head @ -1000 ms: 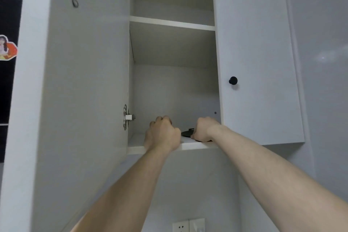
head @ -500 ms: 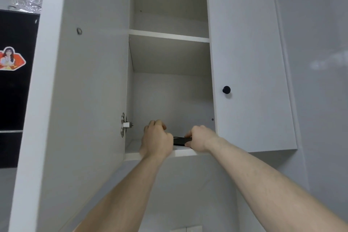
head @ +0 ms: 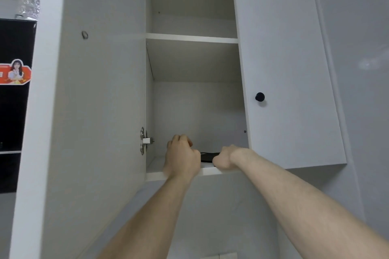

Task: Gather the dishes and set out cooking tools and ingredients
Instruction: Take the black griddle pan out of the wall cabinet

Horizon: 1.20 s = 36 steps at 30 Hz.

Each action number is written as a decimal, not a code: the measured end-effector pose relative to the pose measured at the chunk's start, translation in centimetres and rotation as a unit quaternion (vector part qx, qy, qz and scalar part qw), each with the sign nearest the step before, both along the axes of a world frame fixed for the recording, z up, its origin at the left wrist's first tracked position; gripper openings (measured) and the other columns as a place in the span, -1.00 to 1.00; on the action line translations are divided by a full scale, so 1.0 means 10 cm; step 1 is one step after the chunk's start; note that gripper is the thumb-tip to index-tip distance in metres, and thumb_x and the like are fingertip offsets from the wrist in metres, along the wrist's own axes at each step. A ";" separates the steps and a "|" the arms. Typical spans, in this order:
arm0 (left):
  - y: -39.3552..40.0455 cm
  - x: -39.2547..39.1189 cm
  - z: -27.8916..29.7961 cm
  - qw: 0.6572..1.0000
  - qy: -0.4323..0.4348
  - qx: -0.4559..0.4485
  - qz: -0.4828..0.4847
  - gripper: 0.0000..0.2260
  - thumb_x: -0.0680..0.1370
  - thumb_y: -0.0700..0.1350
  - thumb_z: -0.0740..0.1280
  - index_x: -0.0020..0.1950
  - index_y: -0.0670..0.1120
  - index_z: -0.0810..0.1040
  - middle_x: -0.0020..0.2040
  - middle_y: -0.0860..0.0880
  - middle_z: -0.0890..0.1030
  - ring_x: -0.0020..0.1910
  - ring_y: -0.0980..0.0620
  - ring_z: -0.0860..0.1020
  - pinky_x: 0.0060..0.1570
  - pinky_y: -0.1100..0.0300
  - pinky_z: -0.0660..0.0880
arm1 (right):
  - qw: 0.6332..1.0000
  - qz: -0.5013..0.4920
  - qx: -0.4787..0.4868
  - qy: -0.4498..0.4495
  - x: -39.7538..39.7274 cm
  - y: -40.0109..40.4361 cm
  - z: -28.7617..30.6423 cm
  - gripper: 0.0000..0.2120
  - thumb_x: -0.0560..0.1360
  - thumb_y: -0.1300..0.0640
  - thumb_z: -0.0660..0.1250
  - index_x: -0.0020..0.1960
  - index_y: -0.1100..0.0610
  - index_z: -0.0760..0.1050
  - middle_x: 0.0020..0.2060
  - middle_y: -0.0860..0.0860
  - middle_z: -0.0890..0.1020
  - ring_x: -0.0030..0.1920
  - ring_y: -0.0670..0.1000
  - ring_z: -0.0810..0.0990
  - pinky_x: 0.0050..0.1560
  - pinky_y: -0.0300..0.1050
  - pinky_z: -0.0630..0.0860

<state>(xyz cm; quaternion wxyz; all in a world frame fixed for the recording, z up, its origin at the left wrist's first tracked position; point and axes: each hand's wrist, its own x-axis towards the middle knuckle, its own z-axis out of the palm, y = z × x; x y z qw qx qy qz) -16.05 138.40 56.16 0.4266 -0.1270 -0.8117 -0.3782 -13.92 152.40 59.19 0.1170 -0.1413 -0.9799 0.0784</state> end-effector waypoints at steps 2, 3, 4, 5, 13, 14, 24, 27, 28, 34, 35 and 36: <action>0.01 -0.01 0.00 1.000 -0.002 0.000 0.001 -0.71 0.42 -0.30 0.19 0.04 -0.04 0.56 0.13 0.02 0.52 0.16 -0.06 0.47 -0.11 0.07 0.45 | 1.000 0.010 0.000 0.007 0.03 0.02 0.00 -0.44 0.55 -0.04 0.10 0.49 0.14 0.36 0.42 0.15 0.44 0.34 0.21 0.48 0.32 0.00 0.46; 0.01 -0.01 0.00 1.000 -0.002 0.000 0.000 -0.71 0.42 -0.30 0.19 0.04 -0.04 0.56 0.13 0.02 0.52 0.16 -0.06 0.47 -0.13 0.09 0.43 | 1.000 0.015 0.002 0.010 0.04 0.03 -0.01 -0.44 0.54 -0.06 0.11 0.47 0.13 0.38 0.40 0.14 0.45 0.32 0.21 0.49 0.32 0.00 0.47; 0.00 -0.02 0.00 1.000 -0.005 0.001 -0.002 -0.72 0.43 -0.30 0.20 0.04 -0.05 0.56 0.13 0.02 0.52 0.16 -0.06 0.47 -0.14 0.09 0.42 | 1.000 0.021 0.009 0.013 0.05 0.04 -0.02 -0.45 0.52 -0.07 0.11 0.44 0.12 0.42 0.37 0.14 0.47 0.29 0.21 0.50 0.30 0.00 0.48; 0.00 -0.02 0.00 1.000 -0.007 0.002 -0.005 -0.72 0.44 -0.29 0.20 0.05 -0.05 0.56 0.14 0.01 0.52 0.16 -0.06 0.47 -0.12 0.10 0.42 | 0.999 0.030 0.017 0.016 0.06 0.05 -0.02 -0.48 0.51 -0.07 0.12 0.39 0.11 0.46 0.33 0.14 0.50 0.24 0.21 0.52 0.26 -0.01 0.49; -0.05 -0.10 0.10 0.995 -0.093 0.038 -0.009 -0.73 0.51 -0.21 0.23 0.18 -0.15 0.56 0.25 -0.16 0.46 0.23 -0.21 0.48 0.18 0.03 0.44 | 0.988 0.130 0.003 0.087 0.34 0.12 -0.08 -0.64 0.48 -0.04 0.20 0.14 -0.08 0.69 0.18 0.03 0.67 0.18 0.14 0.58 0.24 -0.09 0.54; -0.05 -0.11 0.11 0.994 -0.104 0.044 -0.006 -0.73 0.52 -0.21 0.22 0.19 -0.16 0.55 0.27 -0.17 0.45 0.23 -0.22 0.48 0.19 0.02 0.44 | 0.984 0.149 -0.008 0.101 0.39 0.13 -0.11 -0.64 0.47 -0.04 0.20 0.15 -0.15 0.68 0.20 -0.01 0.67 0.22 0.11 0.57 0.27 -0.10 0.52; -0.09 -0.02 0.12 0.991 -0.133 -0.018 0.019 -0.71 0.46 -0.10 0.27 0.14 -0.05 0.63 0.20 -0.14 0.61 0.19 -0.22 0.54 0.17 0.05 0.48 | 0.926 0.204 -0.191 0.253 0.53 0.17 -0.42 -0.82 0.46 -0.15 0.35 -0.13 -0.16 0.72 -0.19 -0.20 0.72 -0.05 -0.14 0.64 0.03 -0.15 0.59; -0.12 0.12 0.05 0.986 -0.145 -0.085 0.001 -0.78 0.50 -0.08 0.24 -0.04 -0.11 0.65 0.03 -0.17 0.68 0.08 -0.23 0.60 0.10 0.07 0.52 | 0.922 0.190 -0.213 0.263 0.56 0.15 -0.44 -0.83 0.44 -0.10 0.36 -0.15 -0.12 0.72 -0.20 -0.21 0.72 -0.05 -0.15 0.64 0.04 -0.13 0.60; -0.13 0.18 0.01 0.984 -0.136 -0.115 0.004 -0.76 0.53 -0.06 0.21 -0.07 -0.13 0.64 0.00 -0.19 0.68 0.06 -0.24 0.61 0.08 0.06 0.51 | 0.920 0.182 -0.219 0.270 0.57 0.13 -0.45 -0.84 0.42 -0.08 0.36 -0.17 -0.11 0.72 -0.22 -0.20 0.72 -0.08 -0.14 0.64 0.03 -0.12 0.61; -0.24 0.39 -0.30 0.972 -0.033 -0.233 0.019 -0.44 0.54 0.39 0.07 0.06 0.05 0.69 -0.03 -0.07 0.71 0.04 -0.16 0.63 -0.11 0.11 0.48 | 0.903 0.163 -0.227 0.325 0.65 0.09 -0.54 -0.83 0.40 -0.03 0.31 -0.27 -0.06 0.66 -0.33 -0.20 0.68 -0.21 -0.10 0.65 -0.12 -0.05 0.63; -0.29 0.40 -0.32 0.969 -0.018 -0.248 0.008 -0.41 0.50 0.45 0.06 0.09 0.08 0.68 -0.04 -0.02 0.72 0.03 -0.12 0.64 -0.09 0.11 0.51 | 0.898 0.165 -0.228 0.337 0.68 0.09 -0.55 -0.83 0.41 -0.01 0.31 -0.28 -0.04 0.64 -0.34 -0.19 0.67 -0.22 -0.08 0.64 -0.13 -0.03 0.63; -0.33 0.42 -0.34 0.964 -0.003 -0.264 0.003 -0.41 0.48 0.46 0.07 0.11 0.09 0.67 -0.04 0.01 0.72 0.02 -0.09 0.64 -0.08 0.12 0.52 | 0.891 0.163 -0.231 0.355 0.71 0.09 -0.56 -0.83 0.42 0.00 0.31 -0.28 -0.03 0.63 -0.35 -0.18 0.67 -0.23 -0.07 0.64 -0.14 -0.03 0.63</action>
